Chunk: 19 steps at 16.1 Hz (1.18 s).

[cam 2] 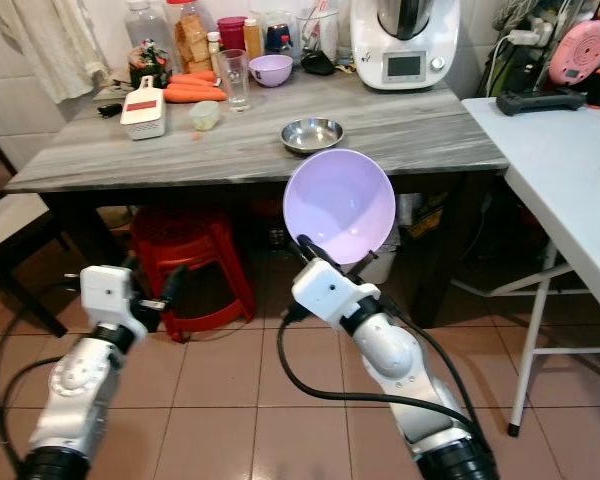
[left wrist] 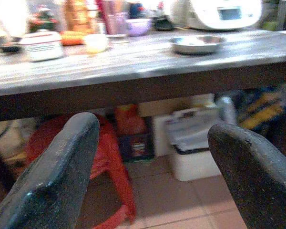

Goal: Setting the table

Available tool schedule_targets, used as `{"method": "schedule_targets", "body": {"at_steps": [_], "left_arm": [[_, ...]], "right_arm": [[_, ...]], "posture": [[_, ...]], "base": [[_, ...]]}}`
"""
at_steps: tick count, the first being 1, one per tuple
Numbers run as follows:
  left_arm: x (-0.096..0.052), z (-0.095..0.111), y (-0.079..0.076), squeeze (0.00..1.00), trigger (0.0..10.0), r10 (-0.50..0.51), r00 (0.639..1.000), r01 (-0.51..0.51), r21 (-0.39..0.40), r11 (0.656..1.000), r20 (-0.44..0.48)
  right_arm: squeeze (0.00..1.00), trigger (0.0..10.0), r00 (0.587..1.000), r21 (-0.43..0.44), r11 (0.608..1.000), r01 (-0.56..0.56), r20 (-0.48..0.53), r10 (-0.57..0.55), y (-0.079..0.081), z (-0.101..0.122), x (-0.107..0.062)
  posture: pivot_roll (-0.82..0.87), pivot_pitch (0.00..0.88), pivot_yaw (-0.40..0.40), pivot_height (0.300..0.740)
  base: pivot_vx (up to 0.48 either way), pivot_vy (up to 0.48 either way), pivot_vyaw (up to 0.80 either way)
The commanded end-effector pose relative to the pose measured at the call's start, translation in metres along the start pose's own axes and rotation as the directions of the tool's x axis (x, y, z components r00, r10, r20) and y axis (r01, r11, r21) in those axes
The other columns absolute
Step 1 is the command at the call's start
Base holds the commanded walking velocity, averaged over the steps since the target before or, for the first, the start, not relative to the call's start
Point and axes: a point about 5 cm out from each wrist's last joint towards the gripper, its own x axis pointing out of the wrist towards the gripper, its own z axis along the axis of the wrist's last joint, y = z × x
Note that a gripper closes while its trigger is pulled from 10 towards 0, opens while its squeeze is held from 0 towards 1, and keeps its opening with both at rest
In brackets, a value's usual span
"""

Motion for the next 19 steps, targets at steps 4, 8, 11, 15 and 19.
{"method": "schedule_targets", "body": {"at_steps": [4, 8, 11, 15, 19], "left_arm": [[0.000, 0.003, 0.001, 0.00, 10.0, 0.010, 1.000, -0.010, 0.022, 1.000, 0.016], [-0.009, -0.001, 0.007, 0.00, 10.0, 0.054, 0.999, -0.054, 0.051, 0.997, 0.007], [-0.012, -0.005, 0.004, 0.00, 10.0, 0.035, 0.999, -0.034, 0.041, 0.999, -0.011], [-0.009, -0.003, 0.001, 0.00, 10.0, 0.022, 1.000, -0.022, 0.038, 0.999, -0.005], [-0.009, -0.004, -0.002, 0.00, 10.0, 0.012, 1.000, -0.012, 0.032, 0.999, -0.003]], "right_arm": [[0.00, 10.0, 1.000, -0.011, 1.000, 0.014, 0.015, -0.014, -0.003, 0.003, -0.004], [0.00, 10.0, 0.999, 0.005, 0.999, 0.048, -0.024, -0.048, -0.007, -0.004, -0.018], [0.00, 10.0, 0.999, 0.003, 0.999, 0.043, -0.034, -0.043, -0.005, -0.006, -0.022], [0.00, 10.0, 0.999, 0.007, 0.999, 0.049, -0.024, -0.049, -0.006, -0.003, -0.018], [0.00, 10.0, 0.999, 0.008, 0.999, 0.047, -0.018, -0.047, -0.006, -0.001, -0.017]], "posture": [[-0.05, 0.000, 0.092, 0.740], [-0.06, 0.000, 0.093, 0.740], [-0.07, 0.002, 0.097, 0.740], [-0.07, 0.000, 0.098, 0.740], [-0.07, 0.000, 0.095, 0.740]], "base": [[0.000, 0.000, 0.00], [0.202, 0.000, 0.00], [0.286, 0.000, 0.72], [0.311, 0.000, 0.00], [0.335, 0.000, 0.00]]}}
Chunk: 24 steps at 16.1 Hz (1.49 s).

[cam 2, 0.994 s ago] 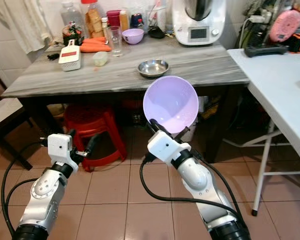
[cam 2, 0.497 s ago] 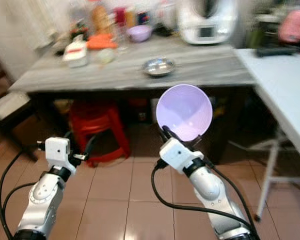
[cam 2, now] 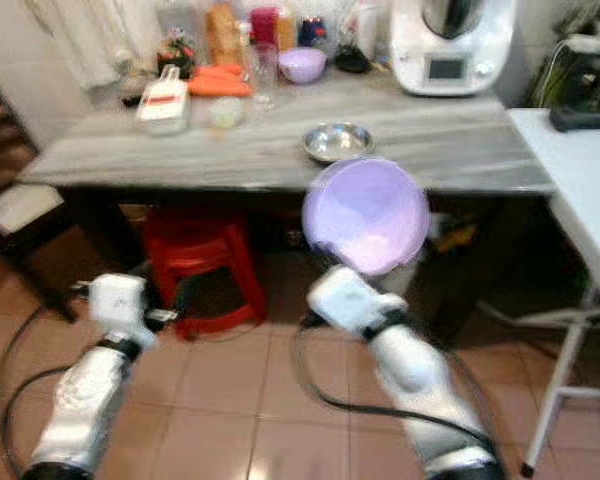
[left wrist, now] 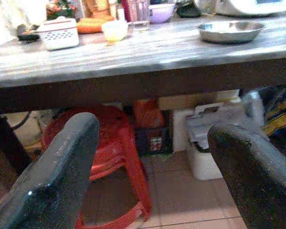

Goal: Setting the table

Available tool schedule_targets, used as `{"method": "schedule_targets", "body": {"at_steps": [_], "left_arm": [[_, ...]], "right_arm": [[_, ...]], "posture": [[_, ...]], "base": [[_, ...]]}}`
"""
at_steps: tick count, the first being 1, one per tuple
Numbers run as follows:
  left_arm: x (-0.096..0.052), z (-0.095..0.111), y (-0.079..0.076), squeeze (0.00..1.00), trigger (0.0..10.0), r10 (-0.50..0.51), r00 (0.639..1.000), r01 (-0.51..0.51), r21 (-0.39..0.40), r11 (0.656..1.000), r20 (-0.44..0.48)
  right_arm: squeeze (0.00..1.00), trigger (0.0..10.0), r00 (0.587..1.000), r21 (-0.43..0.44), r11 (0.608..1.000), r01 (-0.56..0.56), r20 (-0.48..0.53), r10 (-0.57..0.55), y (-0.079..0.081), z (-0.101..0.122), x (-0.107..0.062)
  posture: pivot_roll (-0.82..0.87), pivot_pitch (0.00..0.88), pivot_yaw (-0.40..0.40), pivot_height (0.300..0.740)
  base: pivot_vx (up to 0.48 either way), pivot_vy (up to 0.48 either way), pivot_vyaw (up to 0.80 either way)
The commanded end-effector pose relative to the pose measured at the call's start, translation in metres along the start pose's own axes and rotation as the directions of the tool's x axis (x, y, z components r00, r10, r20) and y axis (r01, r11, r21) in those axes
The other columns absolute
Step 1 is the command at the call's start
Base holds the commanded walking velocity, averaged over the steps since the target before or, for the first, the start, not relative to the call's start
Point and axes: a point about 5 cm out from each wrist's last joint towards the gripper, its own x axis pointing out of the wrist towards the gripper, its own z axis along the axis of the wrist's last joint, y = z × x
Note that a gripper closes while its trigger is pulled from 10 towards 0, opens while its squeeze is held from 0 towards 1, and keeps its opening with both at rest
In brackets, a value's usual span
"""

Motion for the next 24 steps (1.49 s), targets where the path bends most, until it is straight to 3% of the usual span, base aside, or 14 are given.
{"method": "schedule_targets", "body": {"at_steps": [1, 13, 20, 24], "left_arm": [[0.0037, 0.0051, -0.0041, 0.00, 10.0, -0.013, 1.000, 0.013, 0.001, 1.000, 0.021], [0.0094, 0.0086, -0.0102, 0.00, 10.0, -0.035, 0.999, 0.036, -0.012, 0.999, 0.034], [0.0097, 0.0096, -0.0120, 0.00, 10.0, -0.050, 0.998, 0.050, -0.018, 0.999, 0.038], [0.0091, 0.0091, -0.0134, 0.00, 10.0, -0.054, 0.998, 0.055, -0.022, 0.998, 0.038]], "right_arm": [[0.00, 10.0, 1.000, -0.018, 1.000, 0.012, 0.000, -0.012, -0.0070, -0.0002, -0.0019], [0.00, 10.0, 1.000, -0.025, 1.000, 0.013, 0.005, -0.013, -0.0089, 0.0002, 0.0004], [0.00, 10.0, 1.000, -0.018, 0.999, 0.030, -0.006, -0.031, -0.0137, -0.0013, 0.0038], [0.00, 10.0, 1.000, -0.011, 1.000, 0.023, -0.001, -0.023, -0.0106, -0.0009, 0.0052]], "posture": [[-0.06, 0.000, 0.094, 0.740], [-0.07, 0.000, 0.096, 0.740], [-0.07, 0.000, 0.097, 0.740], [-0.07, 0.000, 0.096, 0.740]], "base": [[0.345, 0.000, 0.00], [0.351, 0.000, 0.35], [0.355, 0.000, 0.00], [0.361, 0.000, -0.56]]}}
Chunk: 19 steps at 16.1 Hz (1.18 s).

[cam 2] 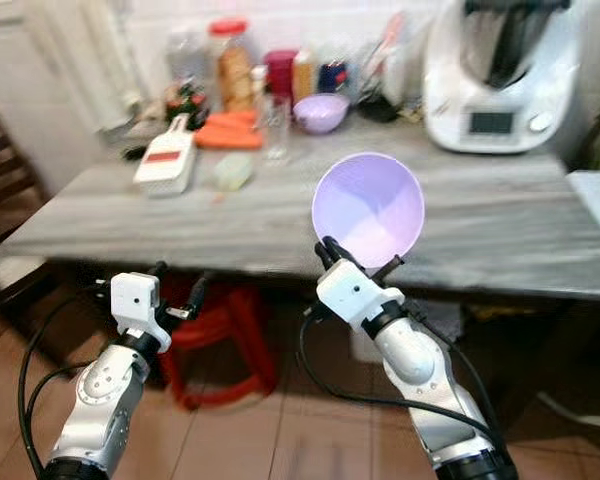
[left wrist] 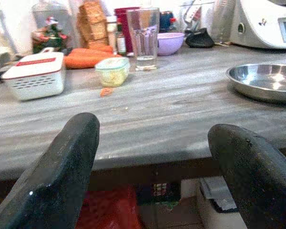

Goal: Setting the table

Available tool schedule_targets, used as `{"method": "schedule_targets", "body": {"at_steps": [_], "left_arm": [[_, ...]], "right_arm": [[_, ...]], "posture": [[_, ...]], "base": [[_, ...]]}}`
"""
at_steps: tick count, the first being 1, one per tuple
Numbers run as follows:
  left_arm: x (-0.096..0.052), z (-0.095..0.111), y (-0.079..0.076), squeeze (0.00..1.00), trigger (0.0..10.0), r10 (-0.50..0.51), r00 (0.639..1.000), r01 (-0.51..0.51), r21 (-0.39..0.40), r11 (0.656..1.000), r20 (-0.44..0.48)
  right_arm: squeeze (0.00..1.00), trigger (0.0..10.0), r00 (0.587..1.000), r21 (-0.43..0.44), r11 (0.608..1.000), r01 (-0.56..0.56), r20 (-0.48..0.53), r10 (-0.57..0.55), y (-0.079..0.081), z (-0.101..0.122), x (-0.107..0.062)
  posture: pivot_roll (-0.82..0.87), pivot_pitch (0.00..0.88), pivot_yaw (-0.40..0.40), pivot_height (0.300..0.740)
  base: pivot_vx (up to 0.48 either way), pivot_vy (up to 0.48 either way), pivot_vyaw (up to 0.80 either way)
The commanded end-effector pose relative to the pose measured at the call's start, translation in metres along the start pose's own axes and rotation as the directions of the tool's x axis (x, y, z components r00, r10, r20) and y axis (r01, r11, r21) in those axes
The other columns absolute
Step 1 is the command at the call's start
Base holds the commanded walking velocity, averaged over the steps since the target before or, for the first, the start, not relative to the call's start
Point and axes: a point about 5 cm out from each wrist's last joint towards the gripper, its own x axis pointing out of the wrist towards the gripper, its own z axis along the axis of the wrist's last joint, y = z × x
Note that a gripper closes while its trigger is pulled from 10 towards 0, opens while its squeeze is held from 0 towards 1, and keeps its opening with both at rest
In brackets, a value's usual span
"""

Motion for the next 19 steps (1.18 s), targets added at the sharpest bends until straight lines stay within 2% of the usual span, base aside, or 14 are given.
{"method": "schedule_targets", "body": {"at_steps": [1, 12, 17, 19], "left_arm": [[-0.002, 0.002, 0.009, 0.00, 10.0, 0.016, 1.000, -0.016, 0.012, 1.000, 0.000], [-0.002, 0.003, -0.001, 0.00, 10.0, -0.031, 1.000, 0.031, -0.016, 0.999, 0.006], [-0.008, 0.003, -0.004, 0.00, 10.0, -0.047, 0.999, 0.048, -0.039, 0.998, 0.011], [-0.012, 0.004, -0.008, 0.00, 10.0, -0.088, 0.996, 0.089, -0.035, 0.995, 0.024]], "right_arm": [[0.00, 10.0, 1.000, 0.005, 1.000, -0.004, 0.030, 0.004, 0.001, 0.006, 0.004], [0.00, 10.0, 0.999, -0.005, 1.000, -0.022, 0.045, 0.022, 0.003, 0.008, 0.006], [0.00, 10.0, 0.998, -0.006, 0.999, -0.045, 0.052, 0.045, 0.006, 0.009, 0.004], [0.00, 10.0, 0.997, -0.003, 0.998, -0.058, 0.055, 0.058, 0.007, 0.009, 0.004]], "posture": [[-0.06, 0.000, 0.096, 0.740], [-0.07, 0.000, 0.095, 0.740], [-0.06, 0.000, 0.086, 0.740], [-0.06, 0.000, 0.085, 0.740]], "base": [[0.356, 0.000, 0.00], [0.359, 0.000, 0.00], [0.354, 0.000, 0.00], [0.000, 0.000, 0.00]]}}
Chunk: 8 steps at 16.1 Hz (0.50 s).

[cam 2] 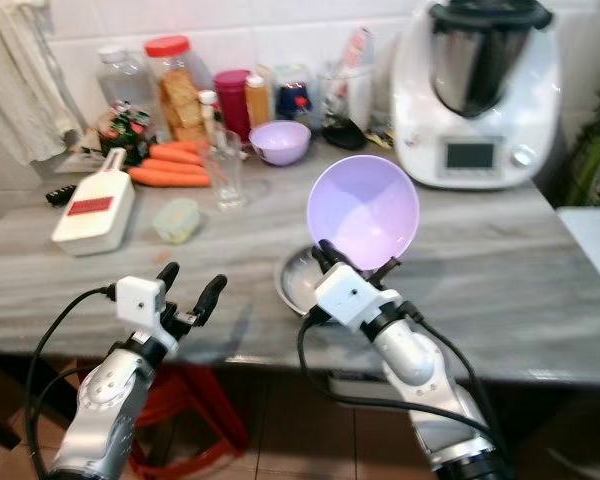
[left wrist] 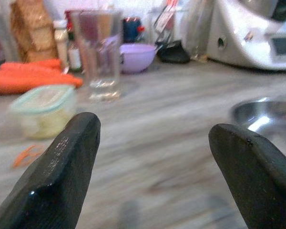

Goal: Setting the table

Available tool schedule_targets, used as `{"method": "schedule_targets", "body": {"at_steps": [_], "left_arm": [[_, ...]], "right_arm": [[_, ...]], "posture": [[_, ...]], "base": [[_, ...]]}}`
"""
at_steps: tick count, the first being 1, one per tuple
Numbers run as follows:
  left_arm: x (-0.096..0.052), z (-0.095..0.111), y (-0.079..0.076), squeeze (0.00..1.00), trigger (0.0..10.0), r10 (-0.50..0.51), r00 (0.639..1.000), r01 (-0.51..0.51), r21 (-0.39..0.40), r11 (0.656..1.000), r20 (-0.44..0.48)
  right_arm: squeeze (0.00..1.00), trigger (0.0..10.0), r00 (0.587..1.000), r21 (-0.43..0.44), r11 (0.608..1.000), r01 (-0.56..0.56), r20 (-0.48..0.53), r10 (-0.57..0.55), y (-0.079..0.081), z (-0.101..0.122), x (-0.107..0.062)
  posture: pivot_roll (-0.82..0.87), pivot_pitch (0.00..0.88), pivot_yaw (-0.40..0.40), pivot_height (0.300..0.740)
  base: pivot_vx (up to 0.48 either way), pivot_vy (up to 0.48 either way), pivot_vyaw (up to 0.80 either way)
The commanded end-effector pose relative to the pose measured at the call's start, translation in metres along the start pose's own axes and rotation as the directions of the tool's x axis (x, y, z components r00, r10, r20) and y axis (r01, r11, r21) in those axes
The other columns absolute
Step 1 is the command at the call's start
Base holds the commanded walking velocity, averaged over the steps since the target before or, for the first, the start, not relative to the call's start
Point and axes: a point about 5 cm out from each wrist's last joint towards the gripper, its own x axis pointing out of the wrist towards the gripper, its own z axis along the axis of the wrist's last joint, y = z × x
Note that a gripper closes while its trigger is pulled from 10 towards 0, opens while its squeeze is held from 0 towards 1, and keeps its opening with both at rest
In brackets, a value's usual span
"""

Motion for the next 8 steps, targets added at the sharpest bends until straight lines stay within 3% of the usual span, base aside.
{"method": "schedule_targets", "body": {"at_steps": [1, 4, 8], "left_arm": [[-0.003, 0.002, 0.003, 0.00, 10.0, -0.005, 1.000, 0.005, 0.005, 1.000, 0.004], [-0.012, 0.000, 0.006, 0.00, 10.0, -0.017, 1.000, 0.017, 0.024, 1.000, -0.008], [-0.031, -0.001, 0.003, 0.00, 10.0, -0.100, 0.995, 0.102, 0.065, 0.993, -0.026]], "right_arm": [[0.00, 10.0, 0.999, -0.005, 1.000, -0.022, 0.039, 0.022, 0.001, 0.007, 0.003], [0.00, 10.0, 0.997, 0.006, 0.999, -0.049, 0.063, 0.048, 0.001, 0.009, 0.002], [0.00, 10.0, 0.979, -0.005, 0.984, -0.175, 0.103, 0.175, 0.004, 0.011, 0.004]], "posture": [[-0.06, 0.000, 0.083, 0.740], [-0.06, 0.000, 0.076, 0.740], [-0.05, 0.006, 0.067, 0.740]], "base": [[0.000, 0.000, 0.00], [0.000, 0.000, 0.00], [0.000, 0.000, 0.00]]}}
